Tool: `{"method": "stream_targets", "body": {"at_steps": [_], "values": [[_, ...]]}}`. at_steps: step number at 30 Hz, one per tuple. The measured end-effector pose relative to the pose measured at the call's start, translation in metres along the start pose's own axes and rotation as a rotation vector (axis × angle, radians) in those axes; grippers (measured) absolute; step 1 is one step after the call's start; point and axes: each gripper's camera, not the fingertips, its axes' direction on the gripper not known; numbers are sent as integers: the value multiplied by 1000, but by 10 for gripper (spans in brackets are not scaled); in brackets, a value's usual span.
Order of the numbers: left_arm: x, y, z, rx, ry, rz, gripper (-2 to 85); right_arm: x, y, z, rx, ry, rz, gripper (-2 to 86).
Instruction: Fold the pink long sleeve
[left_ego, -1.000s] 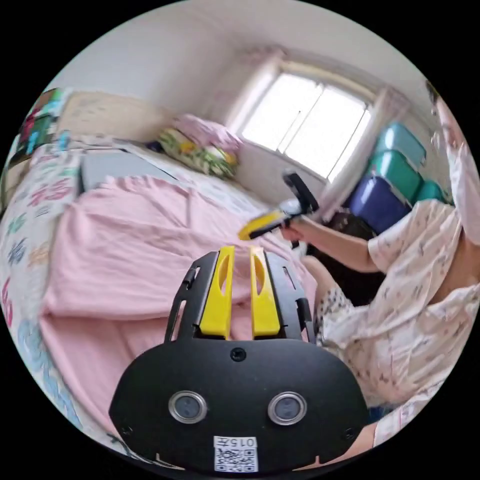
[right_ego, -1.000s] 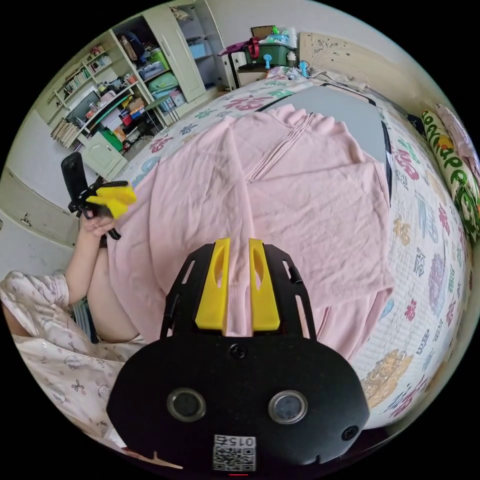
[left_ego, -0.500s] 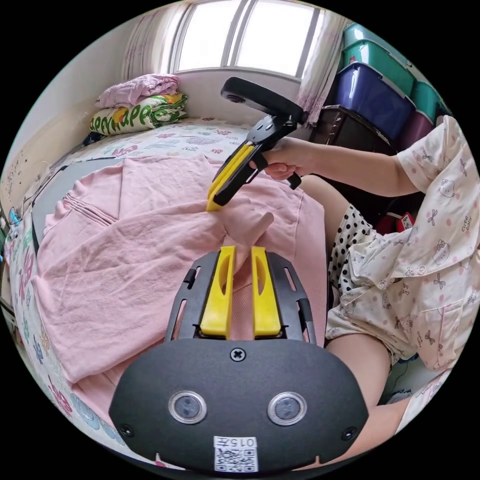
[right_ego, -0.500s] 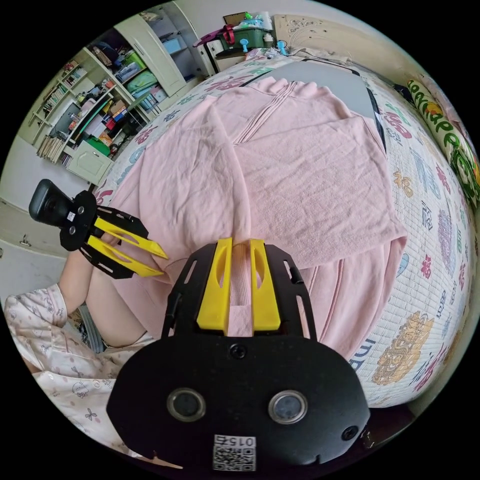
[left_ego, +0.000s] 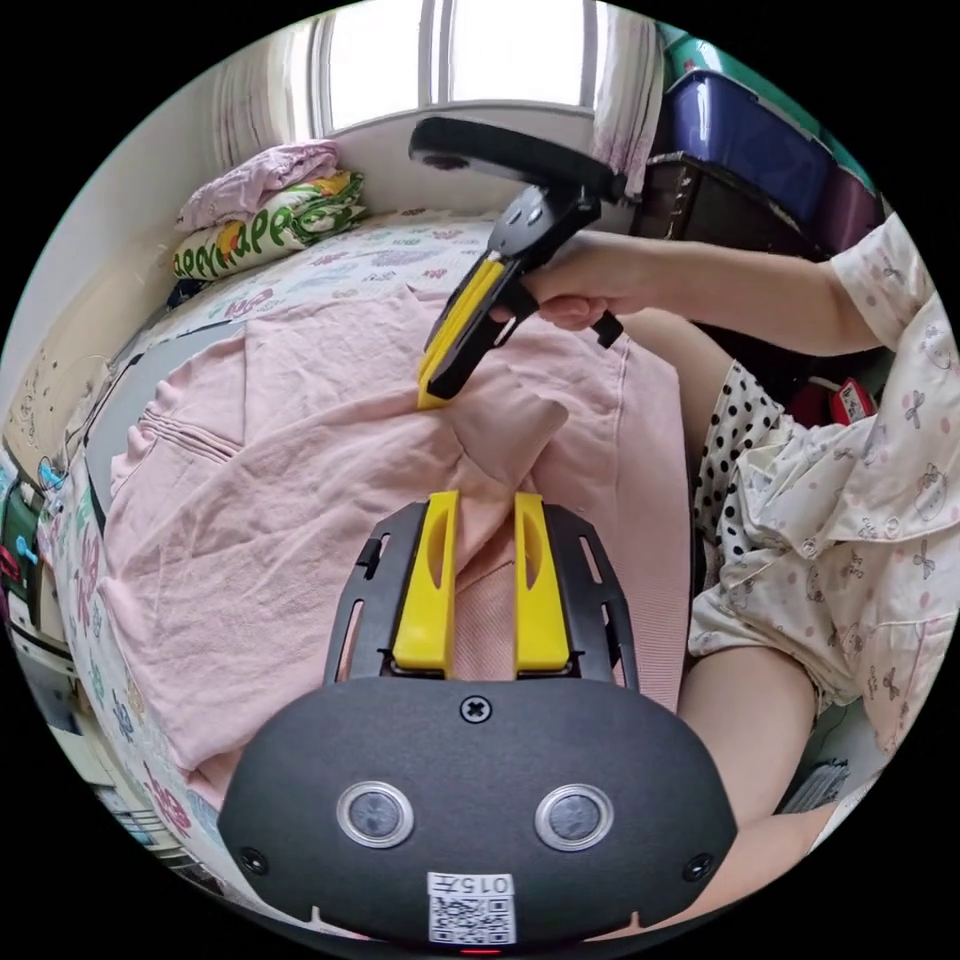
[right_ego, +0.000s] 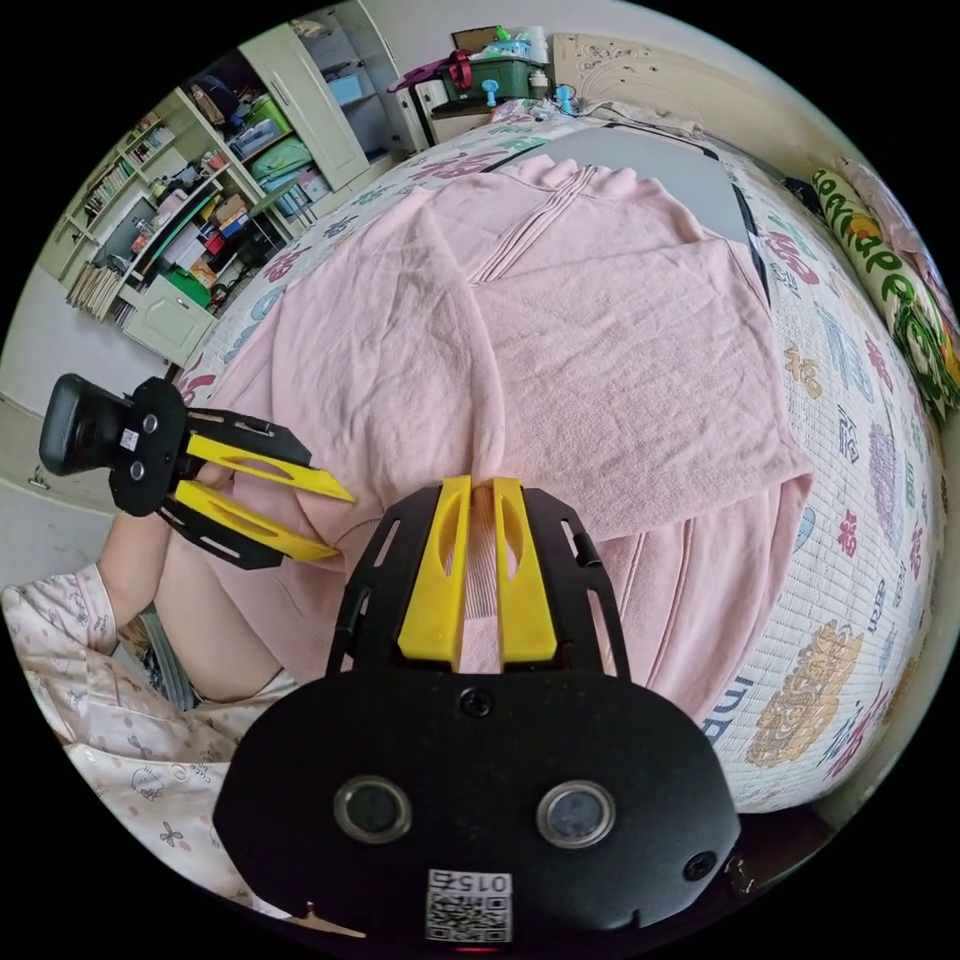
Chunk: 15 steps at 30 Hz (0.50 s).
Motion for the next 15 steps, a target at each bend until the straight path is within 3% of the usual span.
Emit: {"method": "stream_targets", "body": {"at_steps": [7, 15], "values": [[6, 20, -42, 74, -20, 57, 22, -4, -11, -28, -3, 92, 0, 40], [0, 43, -23, -23, 27, 64, 12, -10, -23, -41, -76, 138, -40, 41]]}}
